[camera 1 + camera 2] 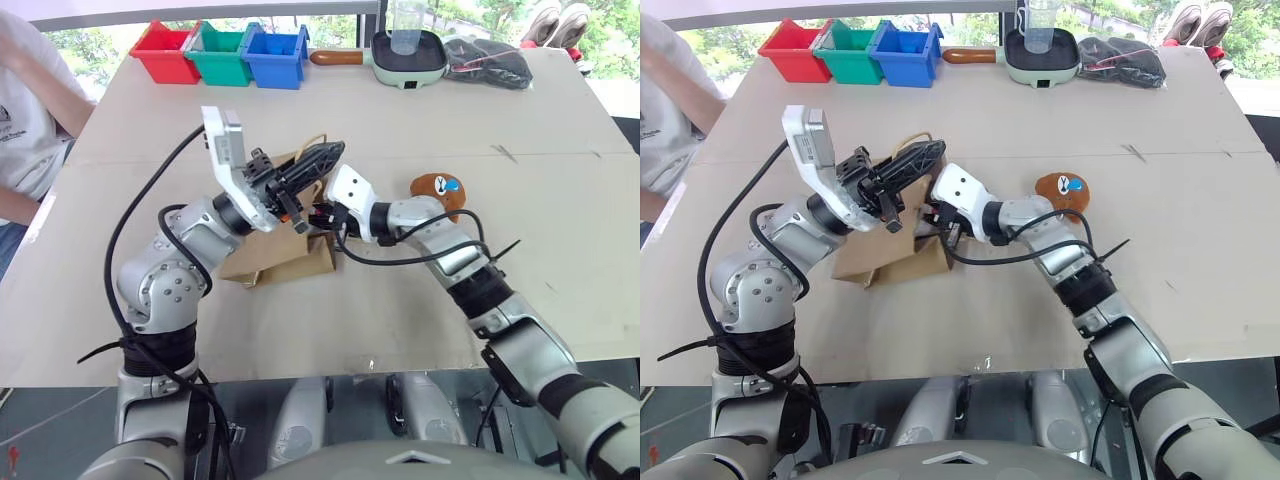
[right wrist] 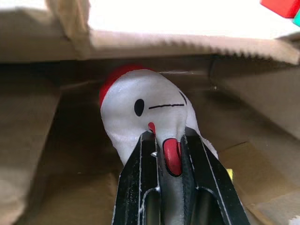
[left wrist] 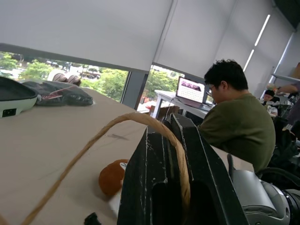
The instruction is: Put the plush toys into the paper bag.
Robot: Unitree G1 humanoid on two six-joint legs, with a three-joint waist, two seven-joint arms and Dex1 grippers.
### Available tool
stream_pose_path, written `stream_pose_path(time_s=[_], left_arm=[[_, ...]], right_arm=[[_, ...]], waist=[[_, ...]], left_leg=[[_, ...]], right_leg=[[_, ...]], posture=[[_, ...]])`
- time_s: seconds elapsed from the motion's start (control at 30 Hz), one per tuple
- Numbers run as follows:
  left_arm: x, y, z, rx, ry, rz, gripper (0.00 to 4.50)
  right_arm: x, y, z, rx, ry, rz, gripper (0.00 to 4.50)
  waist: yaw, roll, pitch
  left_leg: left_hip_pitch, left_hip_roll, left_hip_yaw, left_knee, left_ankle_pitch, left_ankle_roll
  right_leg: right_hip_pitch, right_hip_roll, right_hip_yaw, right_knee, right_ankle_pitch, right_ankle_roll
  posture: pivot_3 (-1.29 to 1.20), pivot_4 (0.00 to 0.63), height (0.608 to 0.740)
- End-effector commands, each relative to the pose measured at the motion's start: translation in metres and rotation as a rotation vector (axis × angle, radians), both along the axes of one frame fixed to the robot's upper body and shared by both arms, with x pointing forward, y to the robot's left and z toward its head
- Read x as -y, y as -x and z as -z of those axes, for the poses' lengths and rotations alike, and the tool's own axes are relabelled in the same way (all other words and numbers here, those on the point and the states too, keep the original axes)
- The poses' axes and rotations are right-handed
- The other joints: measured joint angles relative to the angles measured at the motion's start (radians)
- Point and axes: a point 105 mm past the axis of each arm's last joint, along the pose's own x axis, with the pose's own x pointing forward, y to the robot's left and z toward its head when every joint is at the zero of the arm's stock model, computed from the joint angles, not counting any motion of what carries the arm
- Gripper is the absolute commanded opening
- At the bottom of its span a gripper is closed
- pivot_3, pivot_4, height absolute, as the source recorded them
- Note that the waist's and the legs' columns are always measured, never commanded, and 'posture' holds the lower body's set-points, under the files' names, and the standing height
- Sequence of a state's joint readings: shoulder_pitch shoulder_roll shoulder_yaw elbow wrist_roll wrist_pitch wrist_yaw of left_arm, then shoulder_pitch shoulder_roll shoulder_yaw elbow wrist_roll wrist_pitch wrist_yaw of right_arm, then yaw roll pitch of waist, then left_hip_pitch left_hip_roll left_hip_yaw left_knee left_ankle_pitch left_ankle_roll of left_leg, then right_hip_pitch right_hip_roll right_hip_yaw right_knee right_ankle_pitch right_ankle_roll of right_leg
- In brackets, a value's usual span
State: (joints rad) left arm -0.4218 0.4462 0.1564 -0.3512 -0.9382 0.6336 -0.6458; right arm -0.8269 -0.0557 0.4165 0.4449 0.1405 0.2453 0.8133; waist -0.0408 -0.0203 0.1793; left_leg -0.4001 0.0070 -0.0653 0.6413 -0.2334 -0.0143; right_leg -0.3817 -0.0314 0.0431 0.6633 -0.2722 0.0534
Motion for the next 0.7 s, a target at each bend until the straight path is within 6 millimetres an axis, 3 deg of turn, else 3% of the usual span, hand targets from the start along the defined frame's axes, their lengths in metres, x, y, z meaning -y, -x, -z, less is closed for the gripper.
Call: stream_pose_path(time_s=[0.03, 0.17, 0.3, 0.43, 0.57, 0.7], left_arm=[[-0.004, 0.012, -0.012, 0.071, -0.006, -0.021, 0.00], [-0.016, 0.012, -0.009, 0.070, -0.020, -0.073, 0.00], [-0.024, 0.012, -0.007, 0.072, -0.025, -0.112, 0.00], [-0.029, 0.010, -0.009, 0.087, -0.017, -0.157, 0.00], [-0.030, 0.011, -0.013, 0.100, -0.008, -0.158, 0.00], [-0.031, 0.010, -0.020, 0.110, 0.022, -0.153, 0.00]], right_arm=[[0.003, -0.001, -0.001, 0.006, -0.033, -0.036, 1.59], [0.030, -0.001, -0.014, 0.029, -0.070, -0.009, 3.54], [0.071, 0.000, -0.033, 0.056, -0.092, 0.081, 3.54], [0.141, -0.015, -0.058, 0.137, -0.066, 0.338, 3.54], [0.196, -0.044, -0.032, 0.155, 0.170, 0.617, 3.54], [0.219, -0.053, 0.002, 0.024, 0.282, 0.715, 3.54]], waist=[[0.001, 0.001, 0.000], [0.008, 0.001, 0.000], [0.011, 0.001, 0.000], [0.012, 0.002, 0.001], [0.006, 0.002, 0.001], [0.000, 0.002, 0.001]], left_leg=[[0.000, 0.000, 0.000, 0.000, 0.000, 0.000], [0.000, 0.000, -0.001, -0.001, 0.000, 0.000], [0.000, -0.001, -0.002, -0.001, 0.000, 0.000], [0.000, -0.001, -0.002, -0.001, 0.000, 0.000], [0.000, -0.002, 0.003, -0.001, 0.000, 0.000], [0.001, -0.001, 0.004, -0.003, 0.000, 0.000]], right_leg=[[0.000, 0.000, 0.000, 0.000, 0.000, 0.000], [0.000, -0.001, -0.001, 0.000, 0.000, 0.000], [0.000, -0.002, -0.001, 0.000, 0.000, 0.000], [0.000, -0.002, -0.001, 0.000, 0.000, 0.000], [0.000, -0.002, 0.000, 0.000, 0.000, 0.000], [0.000, -0.001, 0.001, 0.000, 0.000, 0.000]], posture=[[0.00, 0.150, 0.740], [0.00, 0.150, 0.740], [0.00, 0.150, 0.740], [0.00, 0.150, 0.740], [0.00, 0.150, 0.740], [0.00, 0.150, 0.740]])
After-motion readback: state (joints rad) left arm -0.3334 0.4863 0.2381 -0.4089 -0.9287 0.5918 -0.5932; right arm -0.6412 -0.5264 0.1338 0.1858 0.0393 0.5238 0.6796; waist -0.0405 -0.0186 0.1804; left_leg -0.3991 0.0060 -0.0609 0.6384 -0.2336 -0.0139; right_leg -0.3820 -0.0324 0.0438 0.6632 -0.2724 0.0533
